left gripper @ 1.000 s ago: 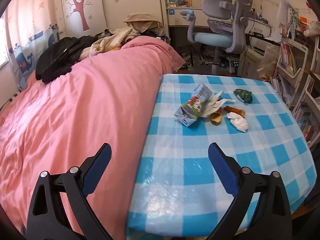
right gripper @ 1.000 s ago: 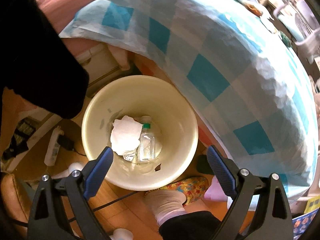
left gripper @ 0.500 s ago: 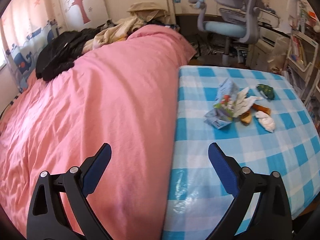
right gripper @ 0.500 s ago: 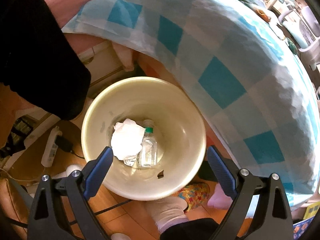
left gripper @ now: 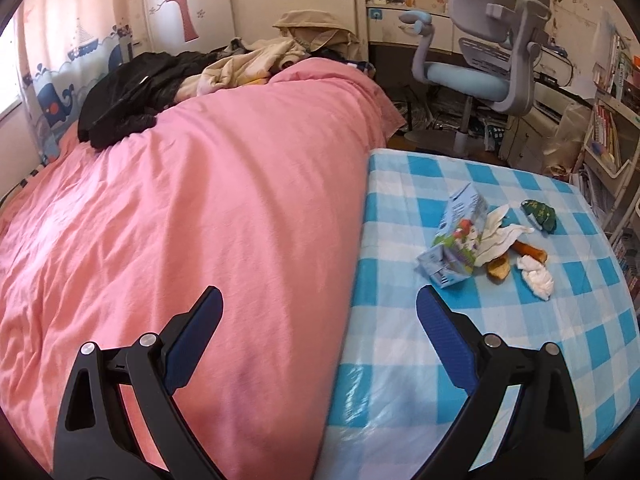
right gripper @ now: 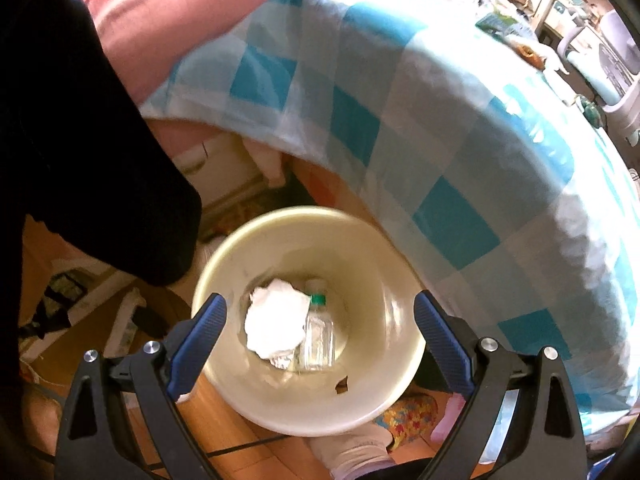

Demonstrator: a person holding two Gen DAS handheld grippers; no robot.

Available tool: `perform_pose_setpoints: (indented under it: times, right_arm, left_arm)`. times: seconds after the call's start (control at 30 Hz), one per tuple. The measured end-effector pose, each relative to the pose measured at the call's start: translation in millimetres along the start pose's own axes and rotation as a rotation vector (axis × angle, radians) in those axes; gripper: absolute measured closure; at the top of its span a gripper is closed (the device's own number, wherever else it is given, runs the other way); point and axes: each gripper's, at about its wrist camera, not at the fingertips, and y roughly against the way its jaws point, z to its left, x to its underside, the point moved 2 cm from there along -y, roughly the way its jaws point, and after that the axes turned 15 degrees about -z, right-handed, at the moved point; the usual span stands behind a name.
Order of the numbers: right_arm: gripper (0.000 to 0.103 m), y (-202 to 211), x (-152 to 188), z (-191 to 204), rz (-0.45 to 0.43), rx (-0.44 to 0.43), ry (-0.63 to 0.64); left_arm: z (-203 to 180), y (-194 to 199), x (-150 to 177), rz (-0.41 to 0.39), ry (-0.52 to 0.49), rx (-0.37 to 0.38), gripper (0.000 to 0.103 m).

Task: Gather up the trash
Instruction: 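Grasp the cow-print juice carton with the left tool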

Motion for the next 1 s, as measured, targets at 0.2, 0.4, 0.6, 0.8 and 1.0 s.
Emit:
perform_pose_setpoints:
  times: [0.2,0.4,0.6,0.8,1.0]
  right_arm:
    - [0.012,11,-16,-1,-0.063,-0.021,-0.020]
    - [0.012,14,-22,-5,-0.077,-0.038,-0.007]
    - [0.012,18,-34,-23,-0.112,-0.046,-0.034]
    - [0.013,19,-39,-36,-0.127,-0.055,-0.055]
    - [0.012,30,-46,-38,-0.160,-0.057,-0.065]
  left_arm:
    - [-44,-17,-11,-0.031,-0.066,0.048,0.009]
    - [-100,-47,-17,-0.026,-0.177,0.088,0.009]
    - [-147,-75,-9,-0.004,-0.353,0.069,0.009]
    - [-143,-106,-7,0.119,-0.200,0.126,0.051]
    - [-121,-104,-11,0.166,-0.034,0.206,0.070]
